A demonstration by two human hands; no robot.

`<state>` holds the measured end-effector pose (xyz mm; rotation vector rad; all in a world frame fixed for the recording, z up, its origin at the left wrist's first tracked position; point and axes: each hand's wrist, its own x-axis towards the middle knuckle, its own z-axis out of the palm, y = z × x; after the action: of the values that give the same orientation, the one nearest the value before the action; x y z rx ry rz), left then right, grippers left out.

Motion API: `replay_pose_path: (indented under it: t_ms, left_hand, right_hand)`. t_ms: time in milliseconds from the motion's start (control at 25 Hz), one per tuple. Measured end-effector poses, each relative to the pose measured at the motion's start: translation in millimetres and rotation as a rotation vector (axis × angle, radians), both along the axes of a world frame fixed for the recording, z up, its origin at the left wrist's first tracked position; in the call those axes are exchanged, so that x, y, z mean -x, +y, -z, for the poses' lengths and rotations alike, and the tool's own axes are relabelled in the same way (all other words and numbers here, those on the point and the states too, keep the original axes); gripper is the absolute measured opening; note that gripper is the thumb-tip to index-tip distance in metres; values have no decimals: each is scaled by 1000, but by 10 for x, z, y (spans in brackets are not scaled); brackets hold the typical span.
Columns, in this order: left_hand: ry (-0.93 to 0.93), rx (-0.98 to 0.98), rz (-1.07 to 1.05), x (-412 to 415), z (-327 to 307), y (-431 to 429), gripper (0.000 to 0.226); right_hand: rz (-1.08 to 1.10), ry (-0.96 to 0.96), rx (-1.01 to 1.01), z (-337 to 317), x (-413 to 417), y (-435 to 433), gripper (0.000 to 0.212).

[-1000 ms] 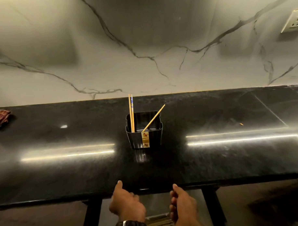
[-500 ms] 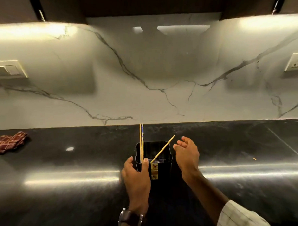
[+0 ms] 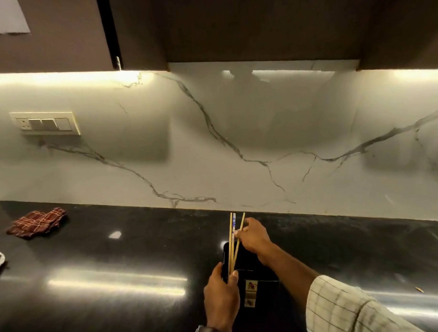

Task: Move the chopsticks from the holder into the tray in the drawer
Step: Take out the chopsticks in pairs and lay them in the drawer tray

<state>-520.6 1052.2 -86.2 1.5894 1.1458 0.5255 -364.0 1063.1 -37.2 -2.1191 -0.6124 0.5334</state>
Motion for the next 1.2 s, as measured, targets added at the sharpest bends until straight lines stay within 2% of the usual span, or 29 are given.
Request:
replay_pose_path:
  t_ms: [120, 240, 320, 400, 520, 720, 800, 920, 960, 1040, 1120, 1200]
  left_hand:
    - [3, -1, 1, 2, 16, 38, 60]
    - [-30, 50, 12, 8, 41, 75, 56]
    - [-43, 80, 15, 17, 52, 109, 50]
    - [-47, 87, 24, 21, 72, 123, 42]
    - [-30, 2, 33, 33, 81, 109, 36]
    - [-1, -8, 31, 51, -6, 108, 27]
    - [52, -42, 35, 59, -57, 114, 32]
    - [72, -120, -27, 55, -120, 137, 52]
    - [28, -168, -70, 47, -175, 126, 47]
    - [-95, -205, -164, 30, -311, 86, 24]
    - [-248, -46, -233, 13, -462, 52, 24]
    - [-460, 310, -256, -6, -615, 27, 31]
  right_hand:
    - [-39, -17, 14, 55, 50, 226, 39]
    - [-46, -43, 25, 116, 89, 298, 19]
    - [-75, -48, -5, 128, 107, 289, 16]
    - [-79, -54, -62, 108, 121, 236, 20]
    - [-61, -44, -195, 59, 121, 122, 12]
    - [-77, 8, -356, -131, 118, -101, 18]
    - [-52, 12, -422, -223, 122, -183, 19]
    - [20, -13, -519, -360, 162, -283, 18]
    - [51, -25, -562, -407, 181, -319, 17]
    - [132, -37, -655, -502, 223, -397, 15]
    - [235, 28, -781, -613, 267, -491, 15]
    - [336, 159, -922, -724, 311, -590, 14]
